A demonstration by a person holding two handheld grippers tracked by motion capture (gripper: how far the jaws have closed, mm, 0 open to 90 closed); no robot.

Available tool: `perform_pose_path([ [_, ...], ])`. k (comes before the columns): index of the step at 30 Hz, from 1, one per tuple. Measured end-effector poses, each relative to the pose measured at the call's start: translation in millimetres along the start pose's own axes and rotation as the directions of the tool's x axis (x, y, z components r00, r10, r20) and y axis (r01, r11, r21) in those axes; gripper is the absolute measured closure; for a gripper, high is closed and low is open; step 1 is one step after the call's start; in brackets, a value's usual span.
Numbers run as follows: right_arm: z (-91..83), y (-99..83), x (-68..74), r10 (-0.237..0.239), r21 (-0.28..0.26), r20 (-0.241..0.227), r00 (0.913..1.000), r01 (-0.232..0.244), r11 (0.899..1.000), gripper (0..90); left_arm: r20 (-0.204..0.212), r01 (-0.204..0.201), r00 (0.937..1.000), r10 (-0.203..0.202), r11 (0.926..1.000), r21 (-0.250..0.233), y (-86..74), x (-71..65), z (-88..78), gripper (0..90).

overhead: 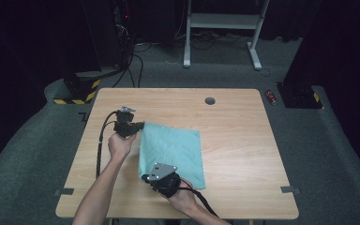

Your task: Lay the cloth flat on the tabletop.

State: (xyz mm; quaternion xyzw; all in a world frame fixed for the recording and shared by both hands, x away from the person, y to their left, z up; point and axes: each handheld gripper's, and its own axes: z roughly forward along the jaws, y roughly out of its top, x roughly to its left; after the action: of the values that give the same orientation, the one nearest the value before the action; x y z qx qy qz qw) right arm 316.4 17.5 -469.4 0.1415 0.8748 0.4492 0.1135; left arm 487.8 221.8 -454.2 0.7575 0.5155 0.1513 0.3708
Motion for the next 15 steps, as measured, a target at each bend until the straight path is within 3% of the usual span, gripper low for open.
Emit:
perform_pose_path([
  [6, -14.6, -13.8, -4.9, 0.028, -0.011, 0.046, 0.9985, -0.028, 1.000, 90.0, 0.022, -0.015, 0.9997, 0.015, 0.9999, 0.005, 5.6, -14.6, 11.7, 90.0],
  [7, -24.1, -21.1, -6.5, 0.033, -0.017, 0.078, 0.9964, -0.032, 0.999, 90.0, 0.035, -0.024, 0.9991, 0.024, 0.9997, 0.009, 7.7, -22.4, 18.4, 90.0],
  [15, -56.2, -49.6, -14.6, 0.078, -0.039, 0.162, 0.9837, -0.072, 0.997, 90.0, 0.098, -0.078, 0.9922, 0.077, 0.9970, 0.000, 24.1, -57.5, 39.3, 89.9],
])
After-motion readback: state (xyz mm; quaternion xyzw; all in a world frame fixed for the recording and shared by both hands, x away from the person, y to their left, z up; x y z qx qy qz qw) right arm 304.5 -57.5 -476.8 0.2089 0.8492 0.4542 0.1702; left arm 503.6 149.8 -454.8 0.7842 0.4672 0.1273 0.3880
